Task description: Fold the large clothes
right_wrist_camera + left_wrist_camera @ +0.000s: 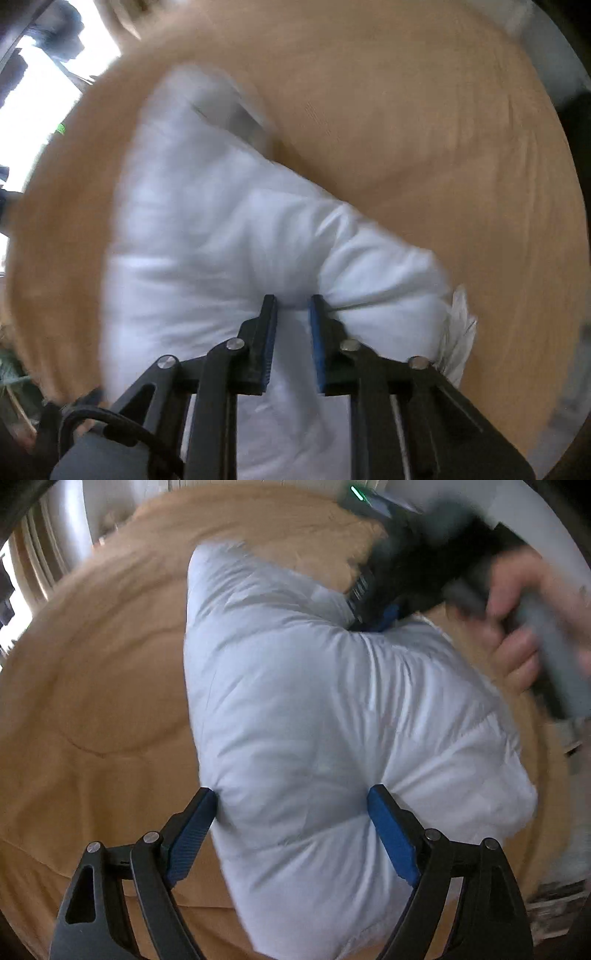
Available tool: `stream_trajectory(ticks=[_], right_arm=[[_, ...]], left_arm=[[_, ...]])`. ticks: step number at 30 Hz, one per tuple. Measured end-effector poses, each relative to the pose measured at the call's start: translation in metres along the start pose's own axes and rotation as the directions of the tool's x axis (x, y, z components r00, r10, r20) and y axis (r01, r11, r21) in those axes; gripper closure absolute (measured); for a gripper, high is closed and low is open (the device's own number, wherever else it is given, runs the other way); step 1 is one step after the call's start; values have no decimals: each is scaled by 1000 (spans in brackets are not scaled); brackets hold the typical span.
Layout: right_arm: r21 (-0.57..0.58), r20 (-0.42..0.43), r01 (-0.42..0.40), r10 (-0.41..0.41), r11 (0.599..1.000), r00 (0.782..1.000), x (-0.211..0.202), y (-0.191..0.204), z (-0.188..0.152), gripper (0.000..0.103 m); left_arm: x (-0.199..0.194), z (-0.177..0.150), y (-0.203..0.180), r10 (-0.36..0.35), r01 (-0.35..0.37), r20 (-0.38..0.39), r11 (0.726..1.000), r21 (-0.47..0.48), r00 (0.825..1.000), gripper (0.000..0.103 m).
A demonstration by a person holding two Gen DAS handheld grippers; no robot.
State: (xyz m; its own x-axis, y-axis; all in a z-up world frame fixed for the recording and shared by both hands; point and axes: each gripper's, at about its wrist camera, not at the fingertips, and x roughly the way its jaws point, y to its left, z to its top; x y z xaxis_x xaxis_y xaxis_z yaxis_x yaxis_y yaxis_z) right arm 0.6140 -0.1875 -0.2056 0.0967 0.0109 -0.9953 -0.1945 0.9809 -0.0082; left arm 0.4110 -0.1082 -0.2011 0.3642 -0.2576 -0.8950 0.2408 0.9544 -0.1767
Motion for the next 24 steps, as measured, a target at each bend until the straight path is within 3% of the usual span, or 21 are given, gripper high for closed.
stream_trajectory(ticks=[2,5,10,13,17,20,22,24], right_arm=[[49,-25,21,-19,999,999,27,-27,-11,91],[147,-31,-24,29,989,999,48,-65,-33,100],[227,-15,21,-18,974,1000,50,-94,-69,103],[242,109,-33,7,970,994,7,-86,-93,103],[209,259,-122,66,970,964,-46,-61,-155,103],[179,249,-124,77,976,965,-35,-50,-183,103],[193,180,-48,13,980,984,-5,-49,-200,103],[219,149,-55,22,974,989,17,-64,-204,103]], left_arm=[[3,-1,-5,4,-4,1,1000,23,1000,12],[3,-1,-18,30,-31,16,996,84,999,9],[2,-6,-30,91,-95,33,982,162,995,9],[4,-10,-21,90,-93,32,986,141,995,9],[1,-12,-20,78,-80,23,989,126,997,9],[-1,-15,-21,78,-81,24,988,133,997,9],[-2,-19,-23,68,-69,11,988,136,998,9],[2,-21,-25,69,-69,6,988,139,998,8]])
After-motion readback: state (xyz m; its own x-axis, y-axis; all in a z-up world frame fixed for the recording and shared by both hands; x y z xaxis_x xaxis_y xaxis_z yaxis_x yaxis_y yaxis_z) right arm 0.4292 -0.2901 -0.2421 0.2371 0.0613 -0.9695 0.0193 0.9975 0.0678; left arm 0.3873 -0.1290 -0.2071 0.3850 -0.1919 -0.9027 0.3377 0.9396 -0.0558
